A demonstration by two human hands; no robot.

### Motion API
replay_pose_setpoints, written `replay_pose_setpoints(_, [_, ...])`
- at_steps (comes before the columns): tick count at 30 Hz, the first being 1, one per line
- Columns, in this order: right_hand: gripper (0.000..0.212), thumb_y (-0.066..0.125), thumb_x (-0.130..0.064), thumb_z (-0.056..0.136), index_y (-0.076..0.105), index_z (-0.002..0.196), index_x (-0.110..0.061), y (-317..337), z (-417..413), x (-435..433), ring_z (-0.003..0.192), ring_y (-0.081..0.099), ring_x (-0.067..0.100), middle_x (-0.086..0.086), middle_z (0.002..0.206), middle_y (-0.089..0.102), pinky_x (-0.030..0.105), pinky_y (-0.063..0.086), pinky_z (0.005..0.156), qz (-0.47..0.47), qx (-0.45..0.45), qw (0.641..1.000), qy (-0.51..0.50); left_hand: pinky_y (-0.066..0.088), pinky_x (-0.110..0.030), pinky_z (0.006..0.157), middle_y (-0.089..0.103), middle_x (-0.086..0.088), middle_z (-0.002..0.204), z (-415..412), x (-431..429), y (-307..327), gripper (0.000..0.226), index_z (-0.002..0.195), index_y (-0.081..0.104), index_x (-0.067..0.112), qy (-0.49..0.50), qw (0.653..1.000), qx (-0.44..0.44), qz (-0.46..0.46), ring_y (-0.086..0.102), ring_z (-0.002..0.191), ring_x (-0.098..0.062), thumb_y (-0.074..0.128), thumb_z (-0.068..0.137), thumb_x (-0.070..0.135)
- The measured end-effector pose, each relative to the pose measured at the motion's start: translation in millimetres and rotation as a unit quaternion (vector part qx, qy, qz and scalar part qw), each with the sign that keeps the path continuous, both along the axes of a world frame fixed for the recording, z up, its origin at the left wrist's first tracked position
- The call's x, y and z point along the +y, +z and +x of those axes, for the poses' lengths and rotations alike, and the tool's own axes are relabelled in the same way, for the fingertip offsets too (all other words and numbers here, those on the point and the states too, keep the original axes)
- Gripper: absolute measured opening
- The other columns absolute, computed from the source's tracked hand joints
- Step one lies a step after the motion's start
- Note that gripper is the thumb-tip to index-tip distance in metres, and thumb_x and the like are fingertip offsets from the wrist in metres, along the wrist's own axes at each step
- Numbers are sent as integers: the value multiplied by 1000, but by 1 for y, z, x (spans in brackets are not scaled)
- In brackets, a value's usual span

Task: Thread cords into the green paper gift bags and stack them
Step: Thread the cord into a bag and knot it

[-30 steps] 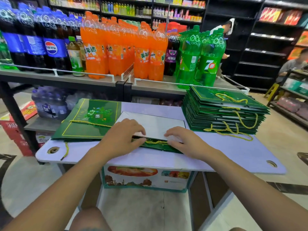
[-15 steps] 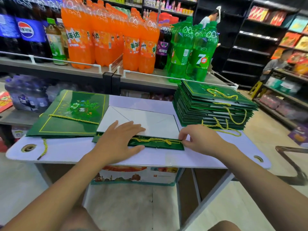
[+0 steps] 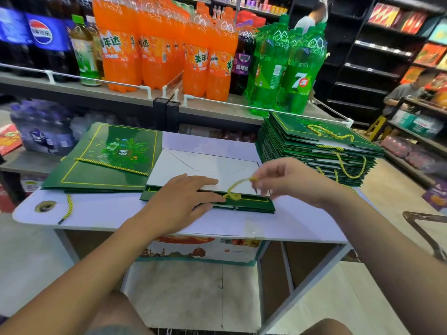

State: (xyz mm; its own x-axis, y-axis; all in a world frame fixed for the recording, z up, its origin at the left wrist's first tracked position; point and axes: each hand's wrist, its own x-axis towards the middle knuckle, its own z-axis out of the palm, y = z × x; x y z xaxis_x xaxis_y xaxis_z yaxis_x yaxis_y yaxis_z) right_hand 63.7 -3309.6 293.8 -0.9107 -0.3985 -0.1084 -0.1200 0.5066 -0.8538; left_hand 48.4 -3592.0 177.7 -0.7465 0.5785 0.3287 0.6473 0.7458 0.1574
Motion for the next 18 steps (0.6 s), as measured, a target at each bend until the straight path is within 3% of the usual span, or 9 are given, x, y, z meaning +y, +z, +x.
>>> replay_pose_setpoints(1, [9, 69, -5, 92, 76, 95, -10, 0, -1, -8, 72, 68, 9, 3, 85, 74, 21, 57, 65, -172, -48, 984, -25, 29, -47, 120, 44, 17, 156, 0, 0, 0, 43, 138, 52, 56, -2, 1000, 0, -2, 43, 142, -14, 27, 103, 54])
replay_pose_setpoints(2, [9, 68, -9, 92, 77, 92, -11, -1, -3, -15, 70, 68, 8, 1, 88, 74, 19, 58, 64, -339, -98, 933, -70, 31, -47, 119, 45, 16, 155, 0, 0, 0, 43, 139, 50, 57, -4, 1000, -1, -5, 43, 141, -14, 26, 103, 54])
replay_pose_setpoints(4, [7, 69, -14, 94, 75, 93, -11, -7, -12, -25, 69, 69, 6, 1, 92, 75, 16, 58, 62, -488, -130, 848, -161, 33, -46, 117, 46, 14, 154, 0, 0, 0, 43, 140, 47, 59, -5, 1000, -6, -16, 43, 141, -15, 25, 104, 54])
replay_pose_setpoints(5, [6, 70, -14, 95, 74, 95, -10, -11, -17, -28, 70, 69, 6, 2, 92, 76, 16, 58, 62, -465, -126, 858, -179, 34, -45, 117, 46, 13, 155, -1, -1, 0, 45, 142, 46, 58, -4, 1000, -6, -24, 43, 141, -16, 24, 104, 54])
replay_pose_setpoints(6, [6, 71, -14, 96, 73, 96, -9, -17, -20, -28, 72, 70, 8, 3, 92, 76, 17, 58, 63, -384, -100, 900, -179, 34, -44, 116, 46, 13, 155, -1, 0, 0, 47, 144, 45, 57, -1, 999, -5, -34, 42, 142, -16, 22, 104, 54])
replay_pose_setpoints(8, [5, 74, -13, 94, 73, 94, -8, -30, -22, -28, 78, 72, 13, 6, 91, 78, 23, 59, 65, -152, -4, 978, -146, 31, -41, 117, 44, 13, 157, -2, 1, 0, 56, 153, 38, 49, 13, 999, -4, -53, 40, 143, -15, 16, 102, 57])
replay_pose_setpoints(9, [5, 76, -11, 92, 73, 93, -7, -35, -22, -27, 78, 73, 15, 8, 88, 78, 25, 60, 65, -74, 28, 988, -132, 29, -39, 118, 44, 12, 158, -1, 1, 0, 61, 156, 34, 43, 20, 998, -6, -58, 40, 143, -15, 13, 101, 59])
replay_pose_setpoints(13, [7, 78, -8, 90, 73, 91, -4, -50, -22, -30, 71, 71, 15, 8, 76, 75, 29, 62, 64, 14, 51, 994, -99, 26, -36, 119, 48, 7, 154, -1, 1, -1, 69, 160, 30, 29, 32, 998, 3, -60, 42, 140, -16, 13, 100, 60])
replay_pose_setpoints(18, [11, 82, -14, 88, 73, 89, -7, -60, -26, -30, 66, 69, 13, 9, 78, 77, 27, 58, 60, 48, 64, 993, -91, 24, -33, 118, 45, 9, 157, 0, 4, 1, 63, 164, 15, 29, 41, 998, -14, -55, 41, 139, -14, 33, 108, 52])
